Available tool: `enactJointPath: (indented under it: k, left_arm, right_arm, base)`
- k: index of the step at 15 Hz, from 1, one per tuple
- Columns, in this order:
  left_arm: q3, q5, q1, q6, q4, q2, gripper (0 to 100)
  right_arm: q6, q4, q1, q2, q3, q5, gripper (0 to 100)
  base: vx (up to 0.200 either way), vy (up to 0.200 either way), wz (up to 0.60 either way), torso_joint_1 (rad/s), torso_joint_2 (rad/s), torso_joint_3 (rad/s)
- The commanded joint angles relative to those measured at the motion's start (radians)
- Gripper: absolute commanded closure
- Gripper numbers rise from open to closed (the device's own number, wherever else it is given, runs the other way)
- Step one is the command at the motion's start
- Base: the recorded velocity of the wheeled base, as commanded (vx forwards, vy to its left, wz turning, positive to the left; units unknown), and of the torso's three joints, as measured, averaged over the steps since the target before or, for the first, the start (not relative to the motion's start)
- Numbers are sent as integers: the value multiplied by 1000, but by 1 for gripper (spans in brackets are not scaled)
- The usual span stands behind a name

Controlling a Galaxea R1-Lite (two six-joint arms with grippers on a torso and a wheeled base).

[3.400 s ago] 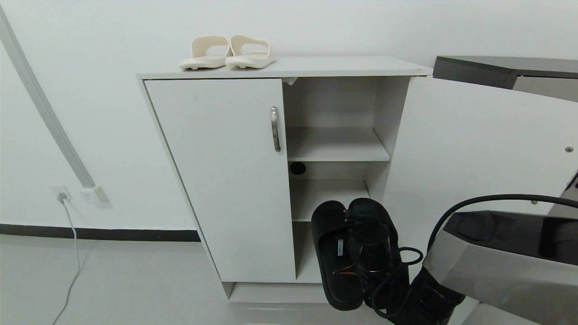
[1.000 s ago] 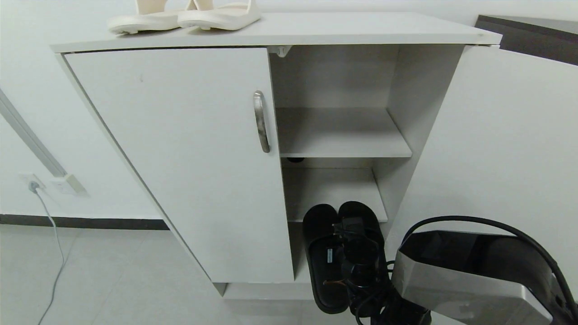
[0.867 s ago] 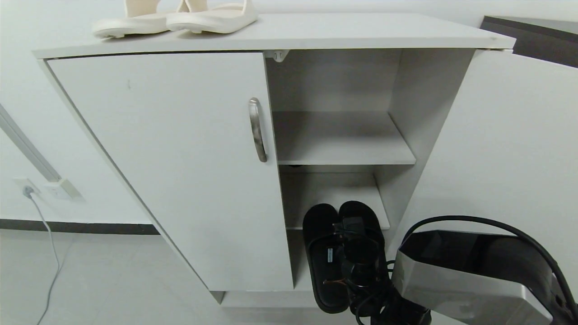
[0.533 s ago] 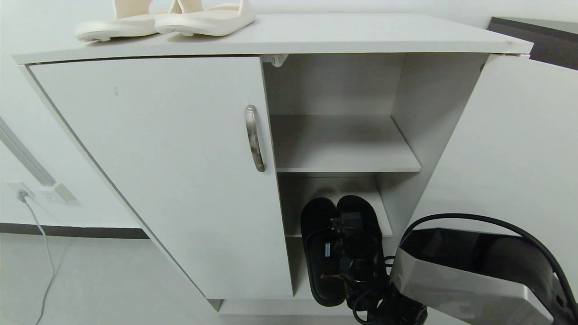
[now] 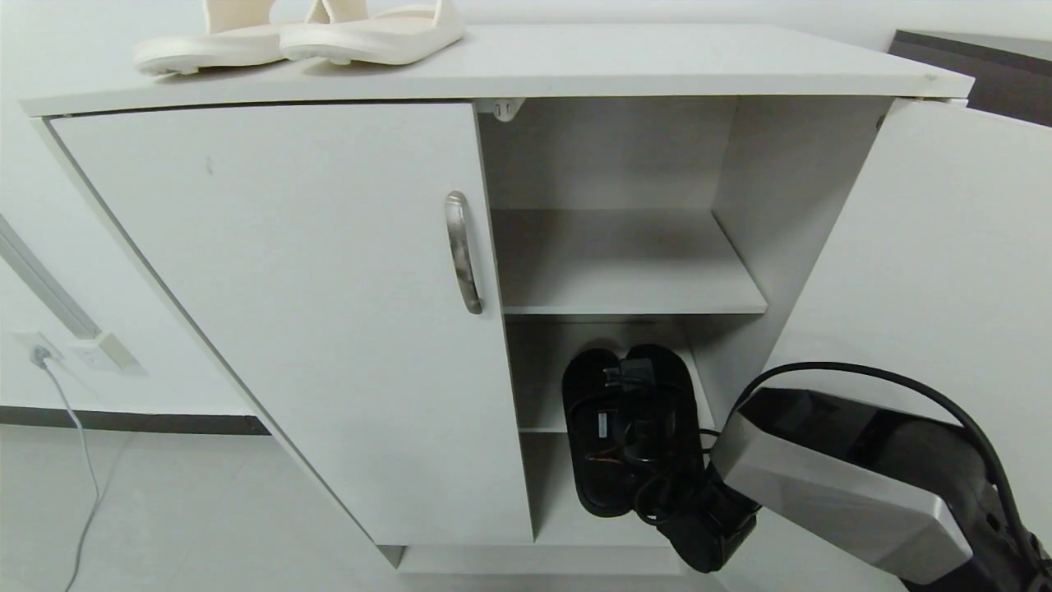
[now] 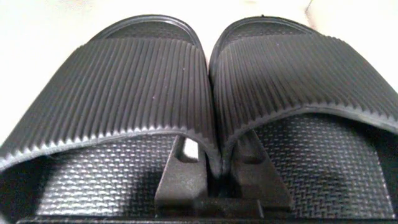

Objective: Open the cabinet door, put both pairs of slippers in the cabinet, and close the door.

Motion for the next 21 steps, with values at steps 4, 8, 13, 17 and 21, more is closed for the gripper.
enactJointPath:
  k: [4, 8, 13, 17, 21]
  left_arm:
    - [0, 1, 0, -2, 0, 2, 100]
    - [-1, 1, 0, -2, 0, 2, 100]
    - [0, 1, 0, -2, 0, 2, 100]
    - [0, 1, 0, -2, 0, 2, 100]
    - [0, 1, 0, -2, 0, 2, 100]
  right_arm:
    - [2, 116, -34, 34, -175, 5, 100]
    - [2, 206, -48, 77, -324, 5, 100]
    - [2, 308, -58, 115, -474, 6, 100]
    - [2, 320, -69, 135, -509, 6, 100]
    - [5, 320, -69, 144, -509, 5, 100]
  base:
    - [0, 0, 0, 0, 0, 0]
    - [0, 0, 0, 0, 0, 0]
    - [0, 0, 0, 0, 0, 0]
    - [0, 0, 0, 0, 0, 0]
    - [0, 0, 0, 0, 0, 0]
